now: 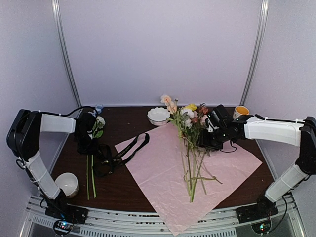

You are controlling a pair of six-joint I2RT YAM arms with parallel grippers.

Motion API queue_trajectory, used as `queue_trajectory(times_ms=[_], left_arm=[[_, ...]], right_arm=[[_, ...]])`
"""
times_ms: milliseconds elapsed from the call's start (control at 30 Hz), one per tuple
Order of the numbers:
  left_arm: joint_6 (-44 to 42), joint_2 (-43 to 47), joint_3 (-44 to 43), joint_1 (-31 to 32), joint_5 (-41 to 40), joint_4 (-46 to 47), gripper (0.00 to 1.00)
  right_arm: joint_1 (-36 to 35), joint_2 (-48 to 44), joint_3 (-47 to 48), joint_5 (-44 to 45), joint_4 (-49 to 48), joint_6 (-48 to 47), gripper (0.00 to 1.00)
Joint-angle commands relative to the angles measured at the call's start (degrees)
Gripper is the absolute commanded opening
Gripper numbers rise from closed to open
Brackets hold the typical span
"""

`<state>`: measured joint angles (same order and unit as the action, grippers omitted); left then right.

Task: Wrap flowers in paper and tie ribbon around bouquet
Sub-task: Pick up the fake flower from the corner of the board, then pass from the left arm to the right

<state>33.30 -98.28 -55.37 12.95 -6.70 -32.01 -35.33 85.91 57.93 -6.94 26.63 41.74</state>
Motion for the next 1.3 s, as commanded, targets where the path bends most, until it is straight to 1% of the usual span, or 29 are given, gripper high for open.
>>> queue_trajectory(times_ms=[0,100,300,433,633,700,733,767,800,833,867,900,967,1033,1067,1100,1133,1200,1267], left_arm=[[0.5,-0.5,-1.4,-0.3,0.3,-0.3,0.00],[1.5,3.5,-1.1,-0.3,-1.6,-1.6,0.00],[1.8,14.6,-3.0,-0.3,-6.8,-5.7,0.00],[0.2,21.8,-4.4,0.5,-5.5,-5.3,0.00],[-3.6,30.5,-7.1,5.7,-5.1,-2.3,0.00],[-5.8,32.2,-9.6,10.9,-4.6,-0.5,0.00],[-6.8,32.9,-10.9,13.5,-3.7,0.9,0.00],[-7.5,33.3,-11.6,16.1,-1.5,4.5,0.00],[-7.2,33.7,-11.7,18.1,2.1,8.5,0.00],[-6.2,33.9,-11.4,20.0,5.9,13.0,0.00],[-4.9,34.0,-10.8,21.9,9.5,18.3,0.00],[-3.7,33.7,-10.2,23.6,12.3,23.0,0.00],[-1.9,32.0,-10.4,27.1,15.8,30.4,0.00],[-0.8,28.9,-12.7,29.9,18.7,34.3,0.00],[-0.3,27.7,-13.8,31.4,19.9,36.0,0.00],[0.1,26.6,-14.6,32.6,21.0,37.9,0.00],[0.4,25.7,-15.4,33.6,22.2,39.5,0.00],[0.8,24.2,-16.8,35.2,23.6,41.4,0.00],[1.5,23.2,-17.2,36.2,24.8,43.6,0.00]], right_arm=[[0.3,-2.2,2.1,2.8,1.8,-1.0,0.46],[0.3,-3.0,2.3,3.1,1.9,-1.1,0.46],[0.3,-3.4,3.6,2.5,2.5,-1.8,0.47],[0.3,-3.5,4.5,2.0,2.5,-2.2,0.47],[0.7,-3.7,5.5,2.7,3.7,-3.8,0.47],[0.7,-5.1,5.5,-0.7,1.9,-6.7,0.47],[0.7,-6.2,4.7,-4.4,-1.0,-9.6,0.47],[0.6,-7.5,4.0,-9.9,-4.6,-11.2,0.47],[0.3,-8.7,3.3,-15.6,-10.4,-12.2,0.47],[-0.4,-9.8,3.1,-20.0,-13.1,-12.8,0.47],[-1.7,-10.6,3.6,-23.3,-17.5,-13.5,0.48],[-3.4,-11.0,4.8,-25.1,-19.5,-14.4,0.51],[-8.7,-10.4,8.2,-26.3,-21.2,-16.8,0.58],[-12.1,-8.4,12.0,-26.7,-22.2,-17.8,0.65],[-13.1,-7.4,13.3,-26.8,-23.2,-17.5,0.70],[-13.7,-6.7,14.2,-26.7,-24.5,-16.7,0.79],[-14.2,-5.8,15.0,-26.5,-25.5,-15.9,0.84],[-14.9,-4.5,16.1,-26.8,-27.4,-14.7,0.86],[-15.4,-3.3,16.8,-27.4,-29.2,-13.6,0.86]])
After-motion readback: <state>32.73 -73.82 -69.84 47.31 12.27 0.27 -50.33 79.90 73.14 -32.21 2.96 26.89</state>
